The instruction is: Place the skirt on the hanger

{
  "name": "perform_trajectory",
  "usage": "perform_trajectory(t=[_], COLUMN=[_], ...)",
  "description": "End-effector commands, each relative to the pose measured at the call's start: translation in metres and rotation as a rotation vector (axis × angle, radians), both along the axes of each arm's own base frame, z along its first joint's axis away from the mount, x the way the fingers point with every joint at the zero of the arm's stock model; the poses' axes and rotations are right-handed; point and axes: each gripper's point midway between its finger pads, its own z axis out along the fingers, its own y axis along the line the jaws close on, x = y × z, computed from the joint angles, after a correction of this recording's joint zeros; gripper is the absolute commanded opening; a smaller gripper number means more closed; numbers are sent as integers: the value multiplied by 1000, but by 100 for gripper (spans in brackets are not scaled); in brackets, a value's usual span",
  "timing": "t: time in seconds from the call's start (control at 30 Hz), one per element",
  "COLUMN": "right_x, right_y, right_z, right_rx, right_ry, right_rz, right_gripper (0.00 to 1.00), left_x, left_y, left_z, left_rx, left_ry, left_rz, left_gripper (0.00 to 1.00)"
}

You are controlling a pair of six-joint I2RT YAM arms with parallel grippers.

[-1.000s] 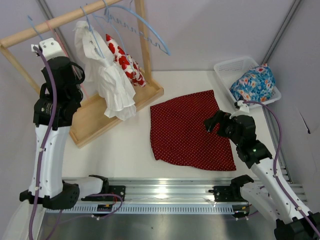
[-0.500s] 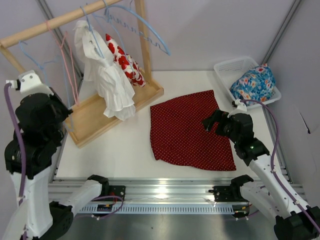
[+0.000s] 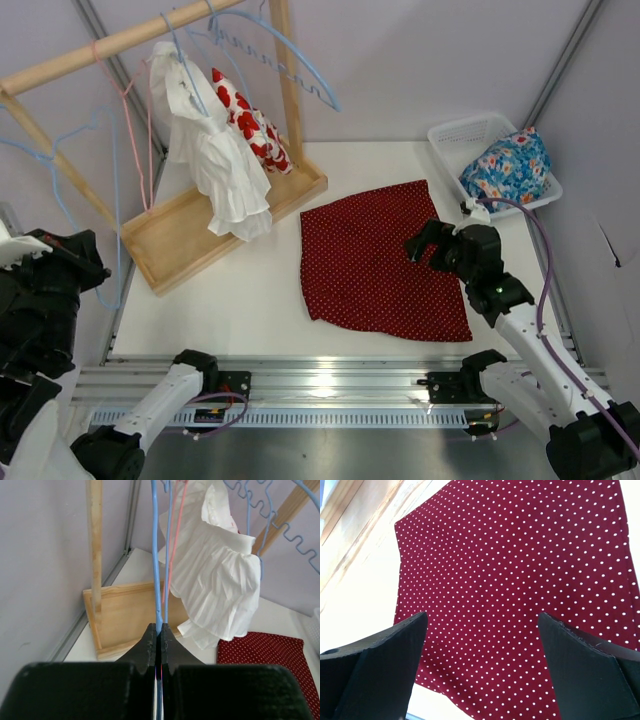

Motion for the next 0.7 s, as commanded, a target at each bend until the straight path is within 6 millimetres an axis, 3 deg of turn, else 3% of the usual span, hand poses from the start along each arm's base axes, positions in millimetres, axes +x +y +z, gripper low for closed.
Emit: perform_trajectory(t=[0.0, 0.1, 0.2, 0.37, 0.43, 0.53, 0.57, 0.6, 0.67], right_x=[6, 7, 6, 4, 7, 7, 8, 8, 8], right_y=[-8, -11, -12, -16, -28, -35, -40, -42, -49], right_z=[16, 22, 24, 23, 20, 19, 21, 19, 22], right_rx=[-24, -36, -37, -40, -51, -43, -33, -31, -23], right_ry=[-69, -77, -74, -70, -53, -42, -42, -38, -42], right_rz=[-15, -18, -21, -31, -95, -125, -142, -146, -176], right_gripper=[99, 99, 99, 99, 99, 99, 99, 99, 99], left_x=[-6, -14, -18, -19, -25, -23, -20, -8, -2], left_y=[15, 8, -11, -34, -37, -63, -71, -92, -108], left_z=[13, 38, 54, 69, 85, 109, 113, 108, 116], left_rx=[-5, -11, -19, -21, -27, -31, -32, -32, -52], left_ry=[-30, -124, -183, -232, -292, -375, -384, -351, -384], left_rz=[81, 20, -103, -224, -248, -369, -399, -501, -574], left_gripper=[0, 0, 0, 0, 0, 0, 0, 0, 0])
